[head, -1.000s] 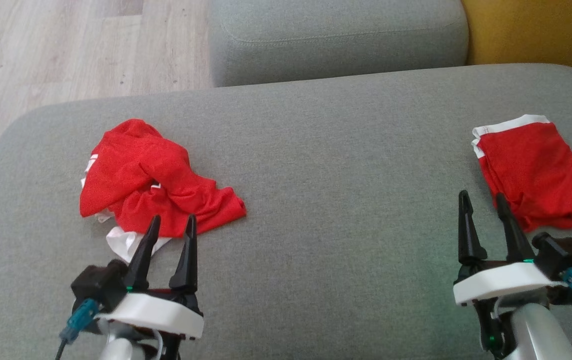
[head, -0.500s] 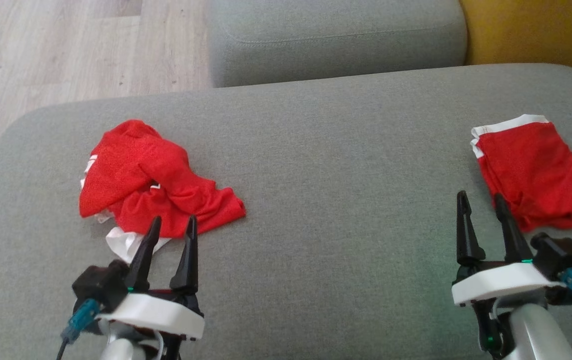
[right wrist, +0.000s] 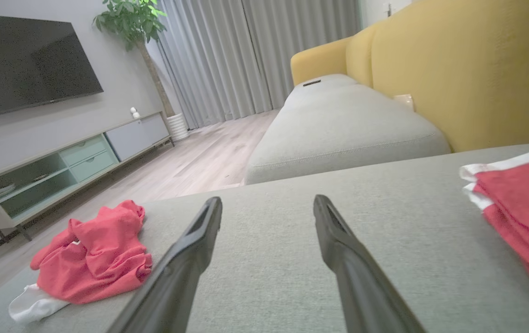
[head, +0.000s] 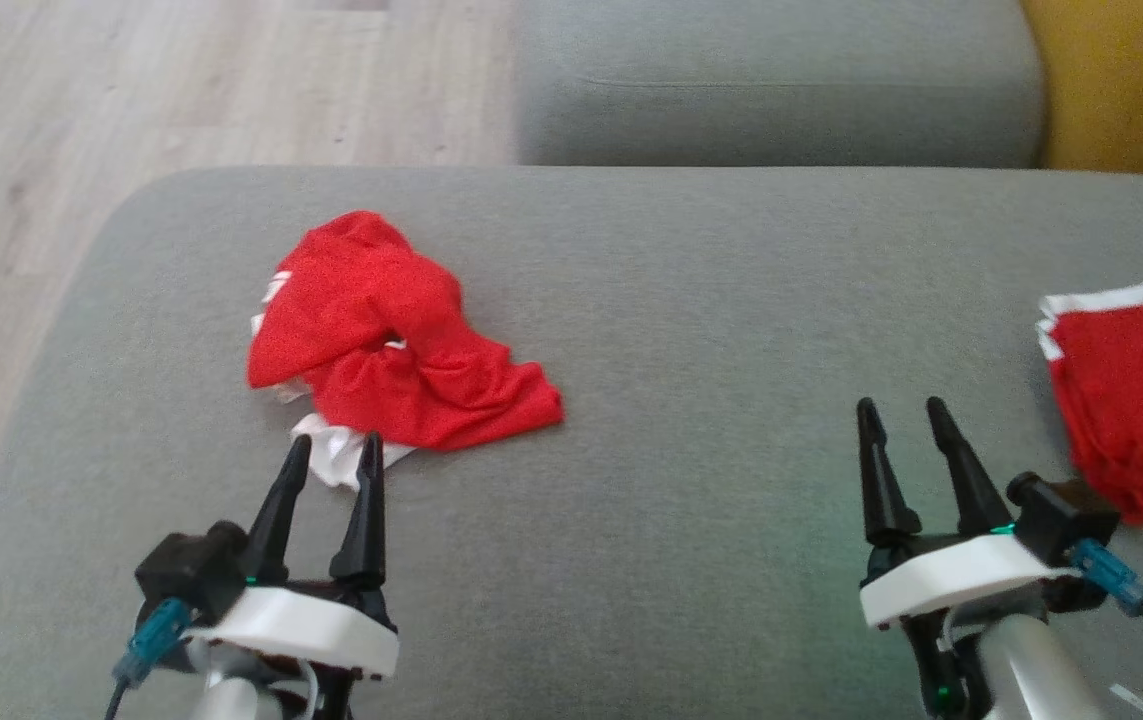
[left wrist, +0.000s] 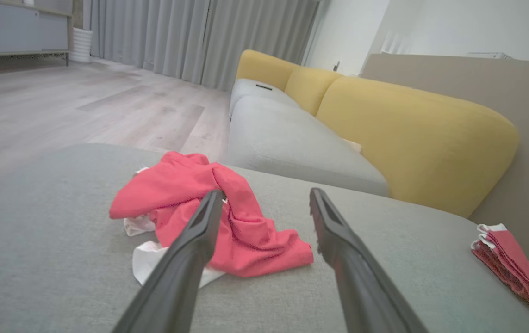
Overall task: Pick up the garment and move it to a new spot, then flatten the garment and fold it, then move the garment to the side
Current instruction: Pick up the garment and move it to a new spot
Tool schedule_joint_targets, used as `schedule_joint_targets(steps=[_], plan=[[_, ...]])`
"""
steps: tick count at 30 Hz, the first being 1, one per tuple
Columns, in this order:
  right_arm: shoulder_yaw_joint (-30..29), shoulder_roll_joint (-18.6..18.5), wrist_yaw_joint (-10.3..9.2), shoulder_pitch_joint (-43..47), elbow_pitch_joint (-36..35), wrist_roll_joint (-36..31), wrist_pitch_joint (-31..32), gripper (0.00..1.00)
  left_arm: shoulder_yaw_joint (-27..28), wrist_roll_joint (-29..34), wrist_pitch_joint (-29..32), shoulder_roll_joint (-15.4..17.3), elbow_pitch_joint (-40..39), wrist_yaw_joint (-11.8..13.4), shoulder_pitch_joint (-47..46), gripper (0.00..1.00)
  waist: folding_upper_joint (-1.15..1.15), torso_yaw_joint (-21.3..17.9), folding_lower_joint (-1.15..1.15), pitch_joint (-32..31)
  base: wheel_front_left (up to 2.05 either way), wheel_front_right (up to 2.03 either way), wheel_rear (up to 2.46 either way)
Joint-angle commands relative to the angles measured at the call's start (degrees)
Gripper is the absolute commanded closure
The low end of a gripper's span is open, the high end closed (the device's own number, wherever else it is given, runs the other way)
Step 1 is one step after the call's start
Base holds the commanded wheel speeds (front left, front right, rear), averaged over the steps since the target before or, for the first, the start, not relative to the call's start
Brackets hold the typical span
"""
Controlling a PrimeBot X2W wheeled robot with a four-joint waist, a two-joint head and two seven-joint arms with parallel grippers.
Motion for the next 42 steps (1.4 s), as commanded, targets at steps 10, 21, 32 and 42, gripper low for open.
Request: schedule_joint_targets(steps=[10,21,32,42], plan=[[5.16,-0.11,-0.05,-1.11,-0.20,1.56,-0.44,0.00,4.72,1.48,-0.45,0.18,-1.33,-0.06,-1.92,0.00,0.00,7.98,0.00,-0.47,0.00,0.00,0.00],[6.43,-0.11,-0.05,-2.16,0.32,2.15,-0.47,0.00,7.21,3.07,-0.45,0.18,-0.16,-0.68,-3.50,0.00,0.00,9.32,0.00,1.53,0.00,0.00,0.00],[4.59,-0.10,-0.05,-6.64,-1.60,-0.09,0.46,0.00,6.07,8.04,2.31,7.10,14.66,-3.79,-20.30,0.00,0.00,4.48,0.00,11.34,0.00,0.00,0.00],[4.45,-0.10,-0.05,-10.30,-2.42,-0.62,0.23,0.00,-5.52,0.93,12.32,15.52,27.92,-4.93,-40.04,0.00,0.00,0.04,0.00,18.31,0.00,0.00,0.00]])
